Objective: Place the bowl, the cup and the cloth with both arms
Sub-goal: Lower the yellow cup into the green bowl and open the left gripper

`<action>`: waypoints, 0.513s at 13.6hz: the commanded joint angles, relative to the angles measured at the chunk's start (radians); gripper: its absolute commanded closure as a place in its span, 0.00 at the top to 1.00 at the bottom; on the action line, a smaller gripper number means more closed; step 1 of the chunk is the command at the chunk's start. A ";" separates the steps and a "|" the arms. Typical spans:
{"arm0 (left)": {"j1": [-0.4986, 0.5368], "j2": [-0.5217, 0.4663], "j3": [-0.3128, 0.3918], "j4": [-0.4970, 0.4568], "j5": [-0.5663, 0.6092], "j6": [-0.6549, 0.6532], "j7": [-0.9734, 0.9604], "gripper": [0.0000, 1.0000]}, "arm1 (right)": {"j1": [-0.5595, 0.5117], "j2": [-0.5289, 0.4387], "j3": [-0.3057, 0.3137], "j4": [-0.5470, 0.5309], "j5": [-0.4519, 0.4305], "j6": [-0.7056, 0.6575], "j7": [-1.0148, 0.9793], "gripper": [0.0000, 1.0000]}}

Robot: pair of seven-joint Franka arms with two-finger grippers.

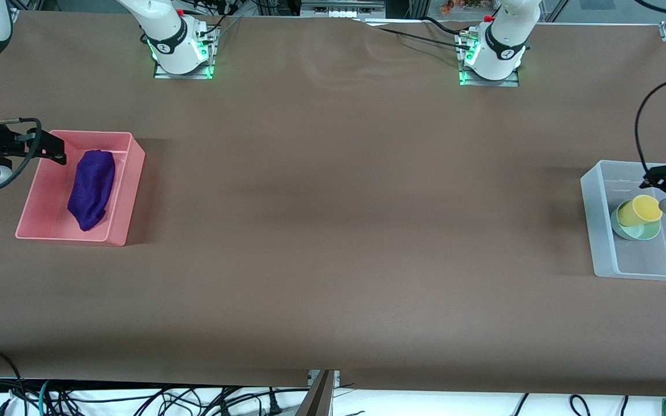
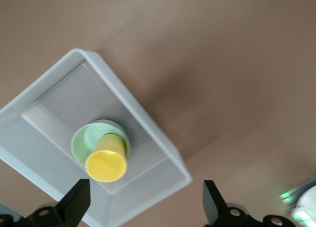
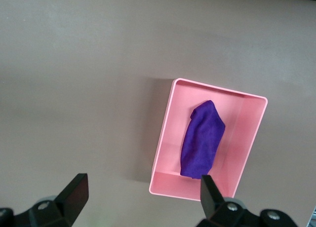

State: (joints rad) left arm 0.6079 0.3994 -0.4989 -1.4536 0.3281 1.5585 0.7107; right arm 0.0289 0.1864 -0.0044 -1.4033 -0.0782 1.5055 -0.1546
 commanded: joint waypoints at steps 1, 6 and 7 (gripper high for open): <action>0.004 0.002 -0.122 0.084 -0.017 -0.107 -0.196 1.00 | -0.001 0.011 0.006 0.032 -0.009 -0.019 0.015 1.00; -0.045 -0.091 -0.248 0.105 -0.057 -0.187 -0.532 1.00 | -0.001 0.011 0.006 0.032 -0.009 -0.018 0.015 1.00; -0.100 -0.102 -0.204 0.101 -0.075 -0.183 -0.578 1.00 | -0.001 0.011 0.006 0.032 -0.009 -0.018 0.014 1.00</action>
State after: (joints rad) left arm 0.5735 0.3428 -0.7462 -1.3523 0.2842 1.3950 0.2020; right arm 0.0290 0.1880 -0.0043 -1.4015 -0.0782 1.5055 -0.1544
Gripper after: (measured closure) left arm 0.000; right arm 0.000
